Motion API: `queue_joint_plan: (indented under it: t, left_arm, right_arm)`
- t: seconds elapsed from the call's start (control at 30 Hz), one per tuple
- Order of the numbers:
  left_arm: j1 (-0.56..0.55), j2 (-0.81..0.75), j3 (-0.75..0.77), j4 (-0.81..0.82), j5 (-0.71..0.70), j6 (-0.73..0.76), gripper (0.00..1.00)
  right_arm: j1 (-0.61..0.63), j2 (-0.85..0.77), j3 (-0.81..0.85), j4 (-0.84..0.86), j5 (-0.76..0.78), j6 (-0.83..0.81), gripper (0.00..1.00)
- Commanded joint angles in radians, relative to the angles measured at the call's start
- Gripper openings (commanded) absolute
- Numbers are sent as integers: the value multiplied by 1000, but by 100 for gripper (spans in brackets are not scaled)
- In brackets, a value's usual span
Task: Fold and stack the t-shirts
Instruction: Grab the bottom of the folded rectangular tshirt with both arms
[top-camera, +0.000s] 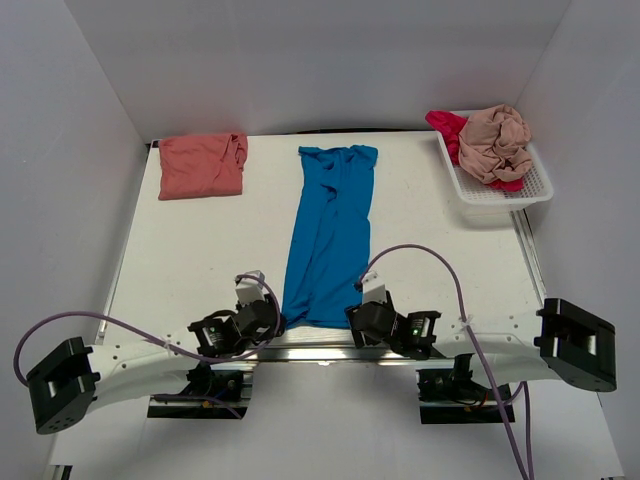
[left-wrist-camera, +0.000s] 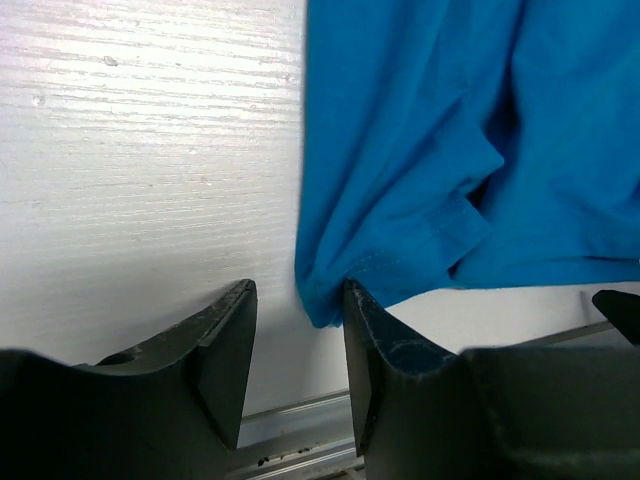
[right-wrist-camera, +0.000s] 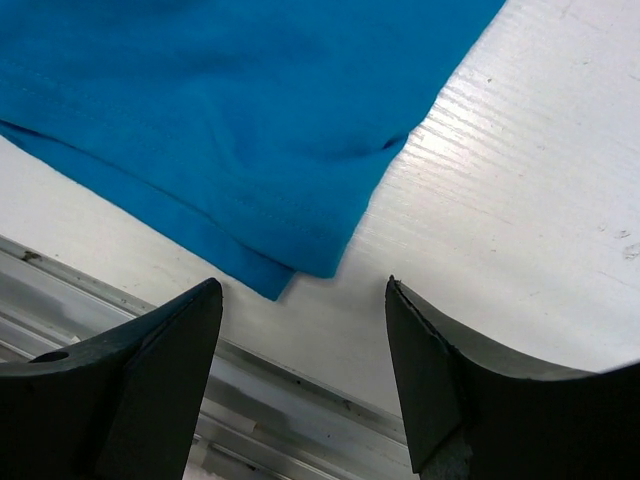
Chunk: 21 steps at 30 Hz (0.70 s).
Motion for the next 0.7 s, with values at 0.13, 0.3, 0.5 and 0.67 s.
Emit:
queue_joint_plan:
  t: [0.13, 0.3, 0.5, 0.67]
  left_arm:
    - [-8, 52, 9, 33, -2, 8, 48]
    - [-11, 76, 4, 78, -13, 30, 47]
    - [-12, 78, -7, 106, -22, 42, 46]
    - [-12, 73, -5, 113, -17, 44, 38]
  right_arm:
    - [0, 66, -9, 93, 11, 2, 70]
    - [0, 98, -19, 145, 22, -3, 67]
    - [0, 103, -9, 159, 51, -26, 63]
    - [0, 100, -25, 185, 67, -43, 42]
